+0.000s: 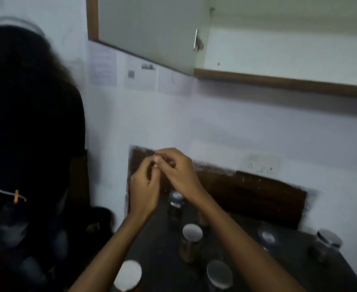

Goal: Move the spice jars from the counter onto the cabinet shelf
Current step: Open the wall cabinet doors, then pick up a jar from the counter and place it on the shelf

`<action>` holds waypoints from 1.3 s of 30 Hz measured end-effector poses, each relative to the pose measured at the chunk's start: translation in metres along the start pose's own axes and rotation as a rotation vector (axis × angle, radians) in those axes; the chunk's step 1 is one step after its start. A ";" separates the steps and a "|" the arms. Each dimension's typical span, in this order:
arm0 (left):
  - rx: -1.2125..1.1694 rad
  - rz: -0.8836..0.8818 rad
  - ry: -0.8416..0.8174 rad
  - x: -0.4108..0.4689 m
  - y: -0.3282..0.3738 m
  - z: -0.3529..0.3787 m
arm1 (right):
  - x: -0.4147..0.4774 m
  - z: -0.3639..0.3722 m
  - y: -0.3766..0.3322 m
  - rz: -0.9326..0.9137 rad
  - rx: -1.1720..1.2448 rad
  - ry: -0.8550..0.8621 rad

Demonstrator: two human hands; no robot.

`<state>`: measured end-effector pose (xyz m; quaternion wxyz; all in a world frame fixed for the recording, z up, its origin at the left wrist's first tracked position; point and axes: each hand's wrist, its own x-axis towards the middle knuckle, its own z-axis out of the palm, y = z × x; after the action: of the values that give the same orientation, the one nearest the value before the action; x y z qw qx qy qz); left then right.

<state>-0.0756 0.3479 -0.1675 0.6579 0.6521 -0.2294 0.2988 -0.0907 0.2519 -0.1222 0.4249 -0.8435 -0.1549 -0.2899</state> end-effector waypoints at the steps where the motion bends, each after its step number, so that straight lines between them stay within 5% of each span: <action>1: 0.032 -0.014 -0.057 -0.011 -0.010 0.000 | -0.012 0.001 0.014 0.027 -0.001 -0.022; 9: 0.134 -0.281 -0.577 -0.110 -0.079 0.009 | -0.113 -0.007 0.118 0.384 -0.075 -0.338; 14: 0.217 -0.402 -0.783 -0.153 -0.106 0.023 | -0.171 -0.031 0.167 0.595 -0.169 -0.362; 27: 0.578 -0.270 -1.295 -0.205 -0.126 0.083 | -0.247 -0.035 0.222 0.904 -0.114 -0.323; 39: 0.482 -0.168 -1.256 -0.202 -0.123 0.080 | -0.248 -0.055 0.219 0.899 0.155 -0.113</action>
<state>-0.1279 0.2527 -0.3925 0.2572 0.8460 -0.4436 -0.1462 -0.1939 0.0739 -0.3878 0.5613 -0.8071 0.1822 -0.0180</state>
